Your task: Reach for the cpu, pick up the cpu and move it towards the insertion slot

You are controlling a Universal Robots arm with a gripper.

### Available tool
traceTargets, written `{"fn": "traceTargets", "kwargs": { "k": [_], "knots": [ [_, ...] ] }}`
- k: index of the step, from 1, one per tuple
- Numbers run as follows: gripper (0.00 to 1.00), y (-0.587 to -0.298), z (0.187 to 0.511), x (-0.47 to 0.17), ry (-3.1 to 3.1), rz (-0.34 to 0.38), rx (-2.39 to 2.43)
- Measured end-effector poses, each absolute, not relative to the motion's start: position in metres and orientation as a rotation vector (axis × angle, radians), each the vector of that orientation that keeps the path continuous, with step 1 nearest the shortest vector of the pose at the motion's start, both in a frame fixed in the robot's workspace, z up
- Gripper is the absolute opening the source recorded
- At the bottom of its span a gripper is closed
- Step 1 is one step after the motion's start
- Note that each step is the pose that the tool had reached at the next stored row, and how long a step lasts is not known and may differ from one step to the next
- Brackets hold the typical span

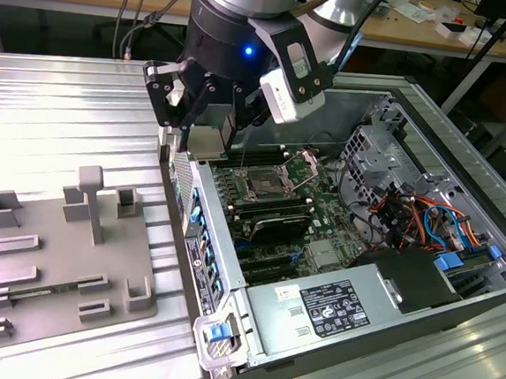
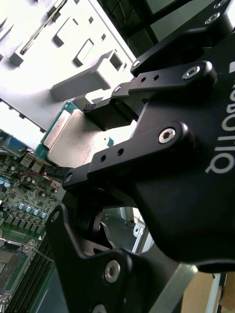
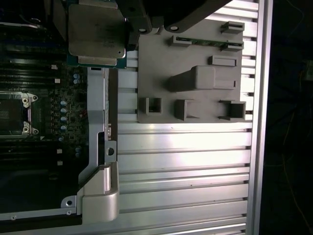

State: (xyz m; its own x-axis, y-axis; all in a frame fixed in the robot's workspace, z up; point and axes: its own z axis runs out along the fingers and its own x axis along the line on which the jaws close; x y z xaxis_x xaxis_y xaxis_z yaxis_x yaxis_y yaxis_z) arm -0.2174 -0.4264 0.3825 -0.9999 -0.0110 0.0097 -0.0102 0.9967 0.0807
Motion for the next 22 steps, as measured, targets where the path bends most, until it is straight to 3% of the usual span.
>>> {"fn": "traceTargets", "kwargs": {
  "k": [22],
  "knots": [
    [0.55,-0.423,0.3816,-0.2109,-3.129,-0.125,0.017]
  ]
}}
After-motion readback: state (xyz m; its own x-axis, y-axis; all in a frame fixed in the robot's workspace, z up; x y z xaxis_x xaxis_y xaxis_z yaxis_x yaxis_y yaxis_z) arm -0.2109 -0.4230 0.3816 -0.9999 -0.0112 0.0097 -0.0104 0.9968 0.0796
